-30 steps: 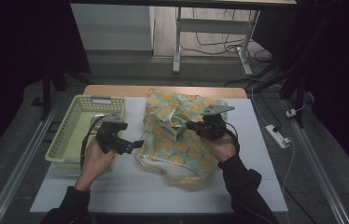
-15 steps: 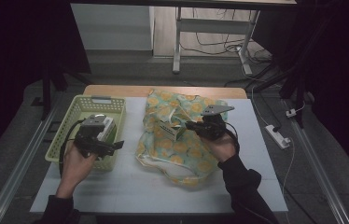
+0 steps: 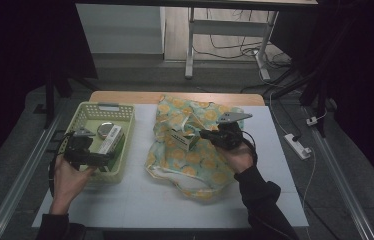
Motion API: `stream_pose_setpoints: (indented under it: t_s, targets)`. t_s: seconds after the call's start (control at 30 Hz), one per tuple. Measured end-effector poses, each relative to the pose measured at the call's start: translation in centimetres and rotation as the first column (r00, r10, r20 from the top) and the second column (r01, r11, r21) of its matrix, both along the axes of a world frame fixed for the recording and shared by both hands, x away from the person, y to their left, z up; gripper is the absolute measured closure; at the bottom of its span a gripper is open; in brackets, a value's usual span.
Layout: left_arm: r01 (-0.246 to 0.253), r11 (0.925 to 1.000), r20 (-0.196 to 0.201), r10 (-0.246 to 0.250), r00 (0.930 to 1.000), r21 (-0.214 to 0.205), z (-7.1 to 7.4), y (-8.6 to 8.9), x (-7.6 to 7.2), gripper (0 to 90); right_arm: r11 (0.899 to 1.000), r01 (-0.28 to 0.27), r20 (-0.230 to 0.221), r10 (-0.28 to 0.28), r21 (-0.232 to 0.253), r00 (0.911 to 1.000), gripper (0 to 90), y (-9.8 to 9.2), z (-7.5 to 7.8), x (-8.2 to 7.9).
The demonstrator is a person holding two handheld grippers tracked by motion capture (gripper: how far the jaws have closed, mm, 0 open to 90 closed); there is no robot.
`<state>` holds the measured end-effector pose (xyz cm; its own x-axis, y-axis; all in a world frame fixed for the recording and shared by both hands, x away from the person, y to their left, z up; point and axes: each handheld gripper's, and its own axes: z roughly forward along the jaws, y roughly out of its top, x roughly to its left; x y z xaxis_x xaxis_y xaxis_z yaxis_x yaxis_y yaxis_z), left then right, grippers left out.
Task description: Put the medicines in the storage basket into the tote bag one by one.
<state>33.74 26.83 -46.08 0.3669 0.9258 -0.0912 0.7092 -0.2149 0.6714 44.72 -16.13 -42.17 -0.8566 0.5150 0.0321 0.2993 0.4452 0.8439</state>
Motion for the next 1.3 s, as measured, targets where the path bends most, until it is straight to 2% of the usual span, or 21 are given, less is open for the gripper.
stream_pose_setpoints:
  t_s: [0.07,0.27,0.37,0.47,0.73,0.87,0.9,1.13,1.3]
  targets:
    - [-0.007,1.0000,-0.018,0.007,0.9998,0.003,-0.3,0.0,0.1,0.1,1.000,0.000,0.001,0.000,0.000,1.0000,90.0,0.0,0.0,0.0]
    - [-0.014,0.9982,-0.064,0.018,0.9978,0.059,-1.0,-0.5,0.0,8.3,1.000,-0.004,0.001,0.004,-0.002,1.0000,90.0,0.1,-0.1,0.0]
    - [-0.013,0.9969,-0.080,0.019,0.9966,0.078,-1.1,-0.7,-0.1,17.6,1.000,-0.003,0.001,0.003,-0.003,1.0000,90.0,0.1,0.0,0.0]
    - [-0.019,0.9978,-0.101,0.026,0.9945,0.063,-1.2,-0.8,-0.2,27.8,1.000,-0.002,0.001,0.002,-0.001,1.0000,90.0,0.1,0.0,0.0]
    - [-0.043,0.9967,-0.143,0.052,0.9884,0.070,-1.5,-0.8,-0.3,50.0,1.000,-0.001,0.003,0.001,-0.004,1.0000,90.0,0.1,0.0,-0.1]
    - [-0.062,0.9951,-0.140,0.072,0.9875,0.077,-1.5,-0.7,-0.3,57.7,1.000,-0.001,0.002,0.001,-0.004,1.0000,90.0,0.1,-0.1,-0.1]
    - [-0.062,0.9959,-0.140,0.071,0.9877,0.066,-1.5,-0.6,-0.3,60.0,1.000,-0.001,0.002,0.001,-0.003,1.0000,90.0,0.1,-0.1,-0.1]
    - [-0.068,0.9963,-0.141,0.075,0.9872,0.052,-1.4,-0.4,-0.3,61.1,1.000,-0.001,0.003,0.001,-0.003,1.0000,90.0,0.1,-0.1,0.0]
    - [-0.058,0.9971,-0.103,0.063,0.9927,0.049,-0.7,0.2,-0.6,61.3,1.000,0.001,0.003,-0.001,-0.001,1.0000,90.0,0.1,-0.1,0.0]
